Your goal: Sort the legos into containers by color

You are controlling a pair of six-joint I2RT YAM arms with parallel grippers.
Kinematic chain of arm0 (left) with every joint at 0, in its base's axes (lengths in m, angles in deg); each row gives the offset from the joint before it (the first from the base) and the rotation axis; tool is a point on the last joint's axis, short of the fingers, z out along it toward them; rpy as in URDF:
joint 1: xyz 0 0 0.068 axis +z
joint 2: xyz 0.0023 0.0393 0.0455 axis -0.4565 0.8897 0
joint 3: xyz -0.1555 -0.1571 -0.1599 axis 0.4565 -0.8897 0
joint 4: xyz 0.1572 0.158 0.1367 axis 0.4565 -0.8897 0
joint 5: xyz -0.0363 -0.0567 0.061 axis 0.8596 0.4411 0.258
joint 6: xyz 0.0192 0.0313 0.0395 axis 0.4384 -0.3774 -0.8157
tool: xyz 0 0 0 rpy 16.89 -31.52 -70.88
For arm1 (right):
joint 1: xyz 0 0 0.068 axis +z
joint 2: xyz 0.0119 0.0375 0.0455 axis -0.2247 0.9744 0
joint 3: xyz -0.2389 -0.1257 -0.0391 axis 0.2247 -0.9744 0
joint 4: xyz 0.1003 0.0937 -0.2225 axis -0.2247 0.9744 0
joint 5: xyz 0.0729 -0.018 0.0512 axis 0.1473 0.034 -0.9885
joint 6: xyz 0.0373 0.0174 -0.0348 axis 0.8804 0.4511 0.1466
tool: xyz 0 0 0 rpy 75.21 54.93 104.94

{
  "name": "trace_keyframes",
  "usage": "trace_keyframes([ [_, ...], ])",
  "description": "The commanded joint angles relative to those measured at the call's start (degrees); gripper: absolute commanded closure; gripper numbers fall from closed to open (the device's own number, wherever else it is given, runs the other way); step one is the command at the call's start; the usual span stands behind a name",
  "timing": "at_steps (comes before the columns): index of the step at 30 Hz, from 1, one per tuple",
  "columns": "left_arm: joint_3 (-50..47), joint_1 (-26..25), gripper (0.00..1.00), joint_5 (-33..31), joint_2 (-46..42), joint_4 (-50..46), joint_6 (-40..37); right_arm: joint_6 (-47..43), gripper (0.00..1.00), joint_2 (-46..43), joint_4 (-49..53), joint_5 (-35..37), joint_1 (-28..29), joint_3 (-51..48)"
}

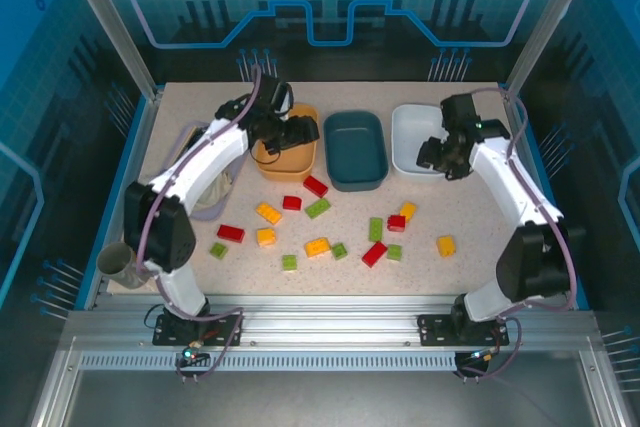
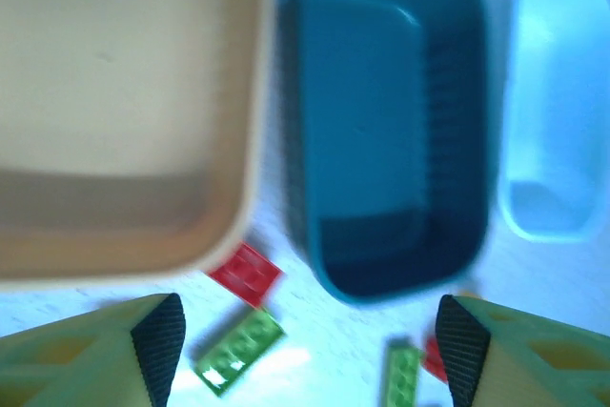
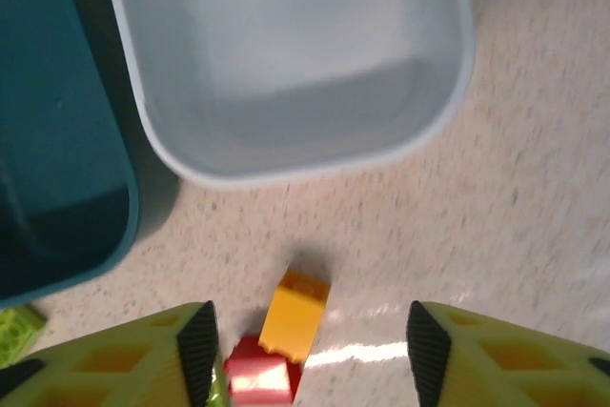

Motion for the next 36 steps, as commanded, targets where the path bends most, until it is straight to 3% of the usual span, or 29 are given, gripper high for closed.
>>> trace_keyframes([
  [1, -9.1, -4.4, 0.23, 6.3, -4.7, 11.4, 3.0, 6.5, 0.34, -2.6, -3.3, -3.7, 2.7, -8.1],
  [3, -13.7, -7.6, 0.23, 6.7, -7.3, 14.1, 3.7, 8.7, 0.28, -3.6, -6.4, -4.7, 3.3, -12.2],
  [10, -22.7, -15.1, 0.21, 6.0, -10.2, 19.2, 7.7, 14.0, 0.28, 1.8, -14.5, -7.3, 3.9, -17.1],
  [17, -22.8, -16.7, 0.22, 5.3, -9.3, 18.6, 7.4, 16.1, 0.32, 9.3, -15.9, -7.2, 4.4, -16.3],
  [21, -23.1, -16.7, 0.22, 5.7, -9.5, 19.0, 7.6, 17.6, 0.44, 12.2, -15.9, -7.4, 4.4, -16.3],
  [28, -22.5, -16.6, 0.22, 5.7, -9.7, 18.7, 7.7, 18.2, 0.75, 9.6, -12.8, -3.4, 4.7, -15.2],
  [36, -17.1, -15.8, 0.22, 2.6, -10.1, 14.6, 7.2, 9.5, 0.77, 2.6, -6.3, 6.1, 4.3, -3.9],
])
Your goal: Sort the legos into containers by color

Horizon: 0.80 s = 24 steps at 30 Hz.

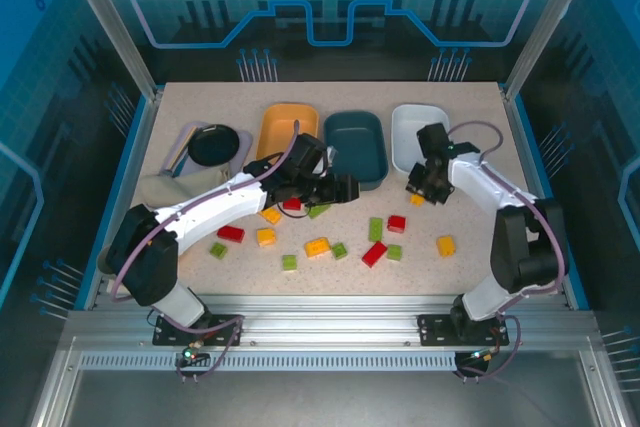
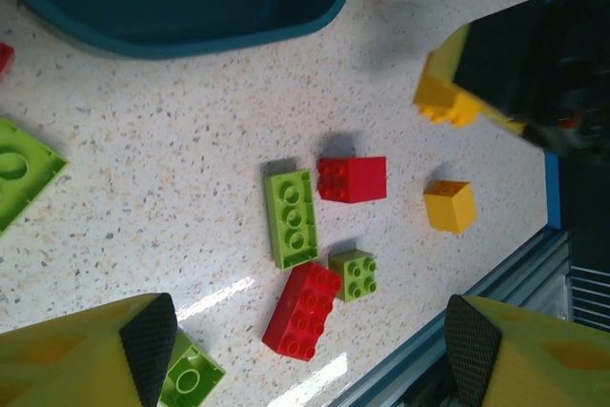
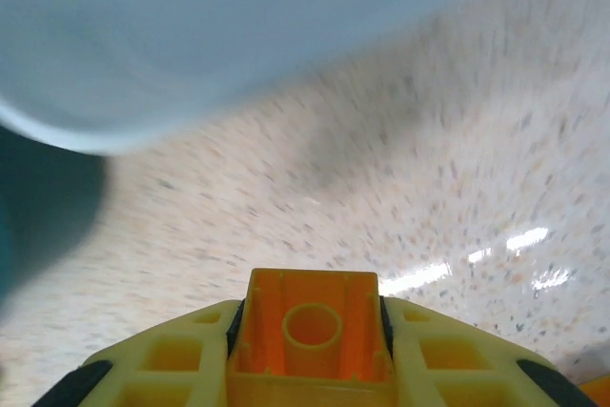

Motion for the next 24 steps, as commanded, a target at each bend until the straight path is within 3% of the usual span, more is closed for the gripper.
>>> trace_keyframes([
  [1, 3.8, 1.1, 0.22, -1.7, -1.7, -2.0, 0.4, -5.3, 0.77, -0.9, 2.3, 4.5, 0.0, 6.2],
  [12, 9.6, 6.6, 0.22, -0.1, 0.9, -3.5, 4.5, -10.4, 0.73, 29.4, 8.0, -1.3, -5.2, 33.8],
  [16, 11.4, 7.5, 0.23, -0.9, 1.2, -5.4, 5.3, -10.4, 0.61, 37.1, 12.0, -3.0, -5.9, 41.9],
  [21, 12.1, 8.2, 0.22, -3.4, -0.7, -8.7, 5.3, -10.8, 0.36, 36.3, 12.4, -3.5, -5.7, 44.3],
  [24, 12.1, 8.7, 0.22, -5.8, -2.5, -12.1, 5.3, -10.9, 0.32, 31.3, 11.3, -3.5, -5.2, 42.6],
])
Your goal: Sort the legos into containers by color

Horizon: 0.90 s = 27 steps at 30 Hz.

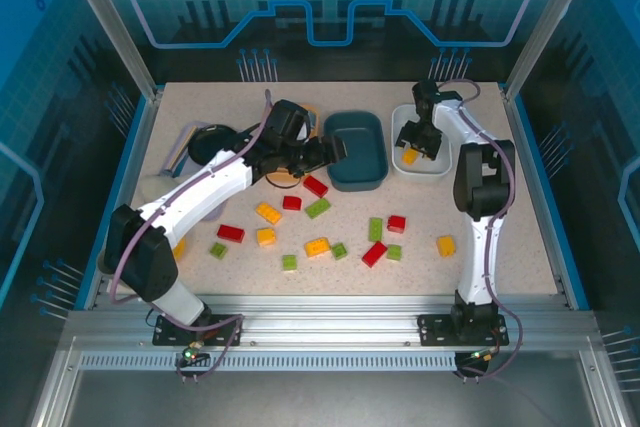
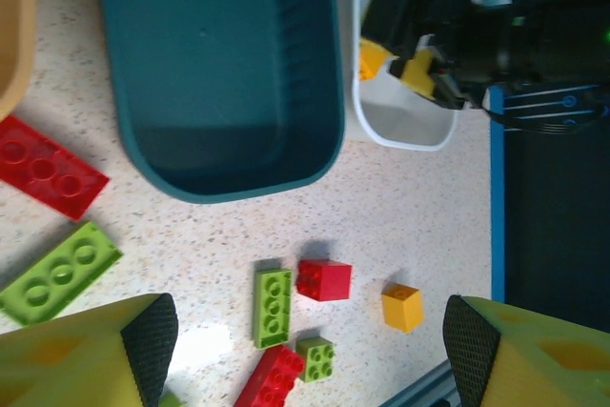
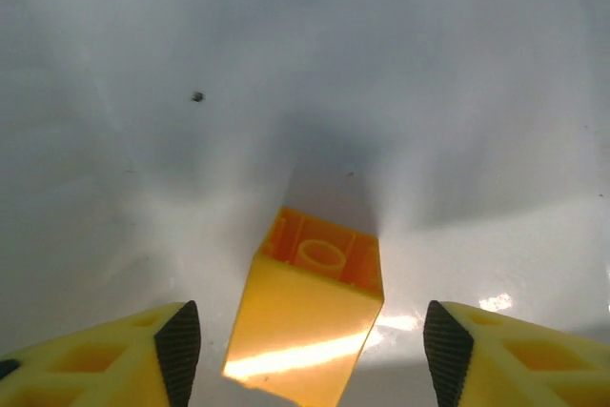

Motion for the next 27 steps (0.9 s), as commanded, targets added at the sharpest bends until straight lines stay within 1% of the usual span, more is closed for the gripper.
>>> trace_keyframes([
  [1, 1.8, 1.0, 0.23, -4.8, -3.5, -7.1, 0.9, -0.5, 0.32, -8.3, 0.7, -1.1, 0.6, -0.2],
  [5, -0.4, 3.4, 0.23, -10.8, -7.5, -14.9, 3.9, -2.1, 0.33, -22.2, -7.9, -0.9, 3.7, -10.5],
  [7, -2.6, 5.2, 0.23, -13.2, -9.2, -19.3, 6.1, -4.3, 0.34, -29.5, -13.4, -1.3, 6.7, -17.3],
  [9, -5.4, 7.7, 0.23, -15.2, -10.5, -24.2, 9.0, -8.0, 0.33, -36.7, -20.9, -3.6, 10.9, -24.9],
  [13, -11.2, 12.4, 0.24, -15.8, -12.6, -29.3, 14.3, -13.1, 0.30, -45.9, -30.9, -9.4, 19.2, -36.9],
  [17, -18.3, 16.0, 0.25, -13.8, -14.7, -28.5, 22.2, -18.6, 0.26, -54.8, -43.0, -12.0, 28.4, -50.3],
  [19, -20.8, 16.9, 0.25, -12.8, -14.4, -27.7, 26.4, -21.6, 0.25, -57.5, -46.8, -13.0, 32.5, -54.8],
  [21, -23.1, 17.4, 0.25, -11.3, -13.4, -26.0, 30.3, -23.1, 0.25, -58.3, -47.8, -14.2, 35.8, -56.6],
  [24, -25.2, 17.9, 0.25, -10.7, -11.7, -25.4, 35.6, -23.5, 0.24, -57.7, -47.2, -16.5, 38.2, -58.1],
  [27, -26.0, 18.3, 0.23, -12.2, -10.7, -26.4, 38.1, -23.2, 0.24, -56.6, -46.5, -16.6, 40.1, -57.6],
])
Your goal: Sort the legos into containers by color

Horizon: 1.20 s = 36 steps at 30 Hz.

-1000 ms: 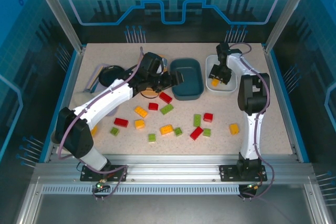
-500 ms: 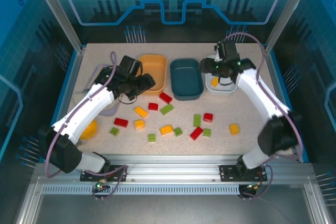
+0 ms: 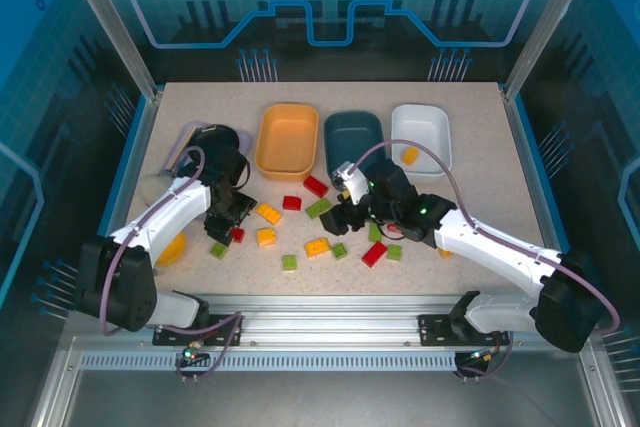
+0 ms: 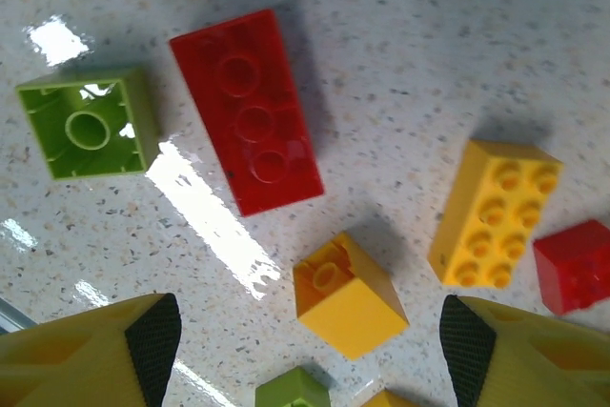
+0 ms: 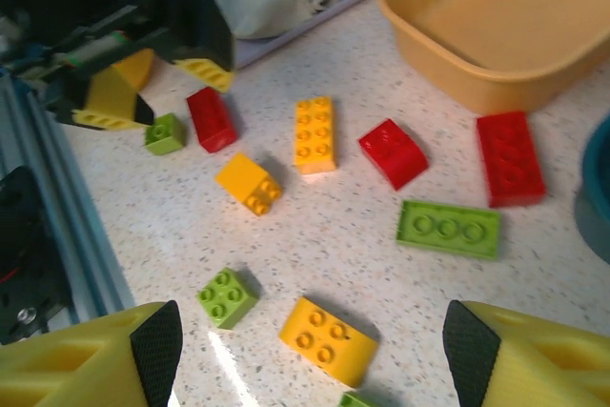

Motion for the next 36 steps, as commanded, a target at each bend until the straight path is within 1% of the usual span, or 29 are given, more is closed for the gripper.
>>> trace_keyframes([
  [1, -1.3, 0.9, 0.23, 0.0, 1.1, -1.1, 6.9, -1.7, 0.25, 0.0, -3.5, -2.0, 1.8, 0.4],
  [5, -3.8, 1.7, 0.24, 0.3, 2.2, 1.0, 8.6, -1.5, 0.24, 1.1, -2.6, -2.0, 2.4, 0.4],
  [11, -7.7, 3.2, 0.29, 1.7, 4.3, 9.6, 9.0, -2.3, 0.25, 1.6, -1.6, -2.7, 2.4, 2.8],
  [16, -7.5, 3.5, 0.33, 0.8, 5.9, 10.7, 8.4, -1.9, 0.25, 2.2, -1.3, -3.1, 2.4, 3.0],
  [22, -8.5, 3.7, 0.43, 0.3, 8.1, 12.8, 7.9, -1.7, 0.25, 2.4, -1.1, -2.8, 2.4, 3.1],
  [24, -8.5, 3.8, 0.48, -0.1, 8.7, 13.7, 7.2, -1.7, 0.25, 2.5, -1.0, -2.7, 2.4, 3.1],
  [26, -8.4, 3.8, 0.56, -0.7, 8.9, 14.1, 6.5, -1.6, 0.25, 2.5, -0.9, -2.5, 2.4, 3.2],
  [28, -8.3, 3.8, 0.61, -1.4, 8.5, 13.9, 5.9, -1.3, 0.25, 2.3, -0.9, -1.8, 2.3, 3.1],
  [30, -7.7, 3.7, 0.66, -2.1, 7.4, 12.7, 5.3, -1.2, 0.26, 1.8, -0.8, -0.6, 2.2, 2.9],
  [32, -5.6, 3.3, 0.68, -3.3, 5.4, 10.5, 4.1, -0.9, 0.26, 1.2, -0.4, 1.9, 1.8, 3.0],
  [34, -1.6, 1.9, 0.68, -6.0, 3.3, 7.5, 1.1, 0.7, 0.26, 0.3, -0.1, 4.7, 0.4, 2.6],
  [36, 4.4, 0.0, 0.68, -8.6, 3.0, 4.6, -3.7, 2.8, 0.27, -1.0, -0.3, 7.0, -1.4, 1.7],
])
